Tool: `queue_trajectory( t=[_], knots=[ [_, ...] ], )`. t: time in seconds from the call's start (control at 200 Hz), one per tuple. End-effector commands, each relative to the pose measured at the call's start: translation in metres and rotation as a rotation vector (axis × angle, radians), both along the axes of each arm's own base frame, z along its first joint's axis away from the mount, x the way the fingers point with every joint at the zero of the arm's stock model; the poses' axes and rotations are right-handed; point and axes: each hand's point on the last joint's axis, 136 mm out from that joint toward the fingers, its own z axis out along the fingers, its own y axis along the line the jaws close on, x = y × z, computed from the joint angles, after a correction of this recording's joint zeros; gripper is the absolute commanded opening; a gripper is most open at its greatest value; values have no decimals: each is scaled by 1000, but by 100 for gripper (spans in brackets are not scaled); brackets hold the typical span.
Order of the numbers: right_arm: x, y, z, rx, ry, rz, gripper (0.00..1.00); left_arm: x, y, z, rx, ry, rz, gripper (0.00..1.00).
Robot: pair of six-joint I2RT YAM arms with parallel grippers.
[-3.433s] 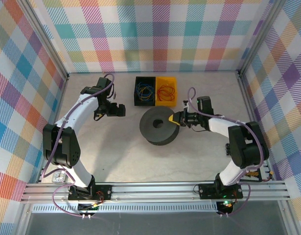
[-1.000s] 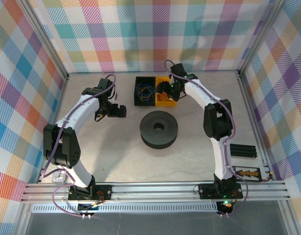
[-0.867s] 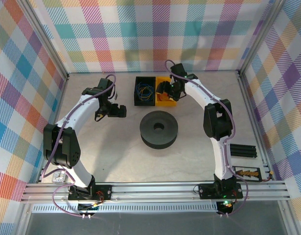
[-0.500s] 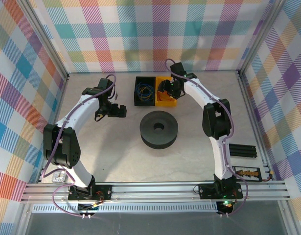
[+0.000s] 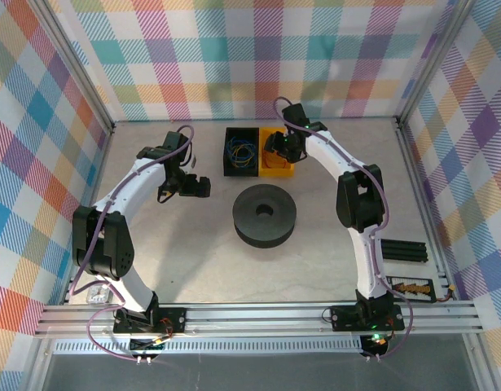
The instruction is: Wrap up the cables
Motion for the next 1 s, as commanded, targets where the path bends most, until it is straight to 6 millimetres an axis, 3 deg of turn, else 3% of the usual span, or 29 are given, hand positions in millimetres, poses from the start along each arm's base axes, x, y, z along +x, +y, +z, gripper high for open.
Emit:
queue_trajectory(
  t=[0.0, 0.55, 0.88, 0.995],
  knots=[
    [9, 10, 20, -27, -89, 24, 59, -4, 0, -2, 10, 6, -13, 100],
    [15, 8, 22, -37, -113, -18, 41, -6, 0, -2, 11, 11, -17, 100],
    [12, 8, 28, -35, -119, -4, 17, -6, 0, -3, 10, 11, -19, 100],
    [11, 9, 36, -35, -137, 14, 13, -7, 0, -4, 11, 16, -21, 100]
  ],
)
